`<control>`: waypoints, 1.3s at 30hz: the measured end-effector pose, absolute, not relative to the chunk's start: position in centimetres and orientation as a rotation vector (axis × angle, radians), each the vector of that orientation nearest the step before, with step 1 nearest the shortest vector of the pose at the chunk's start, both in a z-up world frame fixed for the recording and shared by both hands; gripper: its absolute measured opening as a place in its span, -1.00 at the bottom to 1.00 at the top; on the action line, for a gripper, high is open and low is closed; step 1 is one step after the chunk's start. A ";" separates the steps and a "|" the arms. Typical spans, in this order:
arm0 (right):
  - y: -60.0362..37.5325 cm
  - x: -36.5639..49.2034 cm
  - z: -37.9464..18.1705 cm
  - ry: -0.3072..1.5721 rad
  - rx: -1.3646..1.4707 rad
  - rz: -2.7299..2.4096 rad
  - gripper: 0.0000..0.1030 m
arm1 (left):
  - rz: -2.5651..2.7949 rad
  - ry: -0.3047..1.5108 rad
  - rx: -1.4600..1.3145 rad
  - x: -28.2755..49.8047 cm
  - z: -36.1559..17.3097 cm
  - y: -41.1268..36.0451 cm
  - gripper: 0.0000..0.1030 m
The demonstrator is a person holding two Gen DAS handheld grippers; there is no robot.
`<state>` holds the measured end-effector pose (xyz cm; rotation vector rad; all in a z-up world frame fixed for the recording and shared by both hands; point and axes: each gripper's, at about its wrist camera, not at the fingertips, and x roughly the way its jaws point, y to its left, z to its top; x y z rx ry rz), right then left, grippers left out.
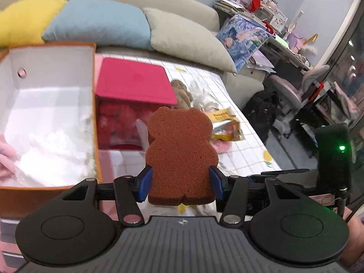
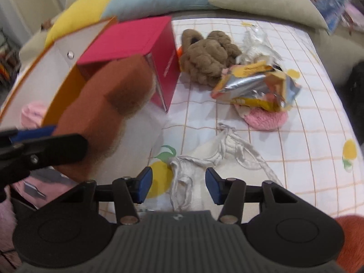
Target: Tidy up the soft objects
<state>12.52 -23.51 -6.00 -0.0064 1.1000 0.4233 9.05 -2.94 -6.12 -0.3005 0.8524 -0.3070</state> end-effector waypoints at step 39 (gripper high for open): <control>-29.1 12.5 -5.3 1.142 0.341 0.280 -0.25 | -0.321 0.948 -0.084 10.3 -10.2 -6.7 0.43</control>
